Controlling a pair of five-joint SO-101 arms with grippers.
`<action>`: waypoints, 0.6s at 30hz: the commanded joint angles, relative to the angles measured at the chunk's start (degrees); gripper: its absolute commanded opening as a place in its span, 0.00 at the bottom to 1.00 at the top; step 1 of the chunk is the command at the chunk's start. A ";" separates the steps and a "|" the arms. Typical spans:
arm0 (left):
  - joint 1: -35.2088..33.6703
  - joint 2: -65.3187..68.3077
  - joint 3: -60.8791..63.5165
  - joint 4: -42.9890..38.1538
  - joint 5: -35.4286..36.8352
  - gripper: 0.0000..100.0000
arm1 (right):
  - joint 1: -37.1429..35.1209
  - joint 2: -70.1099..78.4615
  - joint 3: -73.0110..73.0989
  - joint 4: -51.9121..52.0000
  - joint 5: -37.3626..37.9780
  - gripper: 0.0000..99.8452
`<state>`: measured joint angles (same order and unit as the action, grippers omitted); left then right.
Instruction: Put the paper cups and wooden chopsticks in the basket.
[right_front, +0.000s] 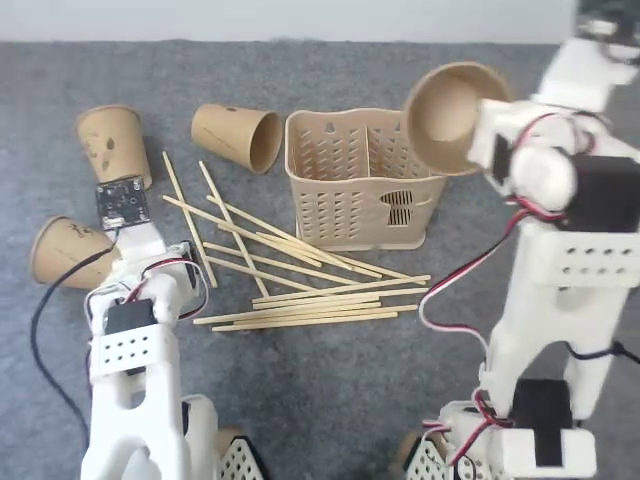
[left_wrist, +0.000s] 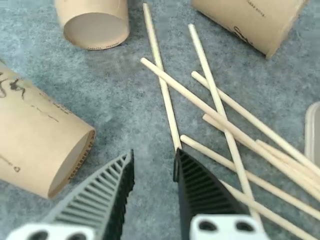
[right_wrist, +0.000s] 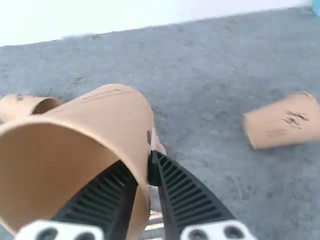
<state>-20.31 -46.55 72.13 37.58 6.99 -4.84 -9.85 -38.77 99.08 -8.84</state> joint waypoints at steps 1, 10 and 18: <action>-0.62 -0.44 -0.66 0.00 -0.35 0.13 | -2.07 1.63 -2.73 -1.71 -0.79 0.01; -0.44 -0.44 -0.75 -0.09 -0.35 0.13 | -3.03 10.07 -2.73 -0.92 -0.79 0.01; -0.35 -0.44 -0.75 -0.18 -0.35 0.13 | -3.03 11.12 -2.46 -0.84 -0.62 0.01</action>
<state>-20.40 -46.55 72.13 37.58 6.81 -7.30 1.58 -38.77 98.64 -9.01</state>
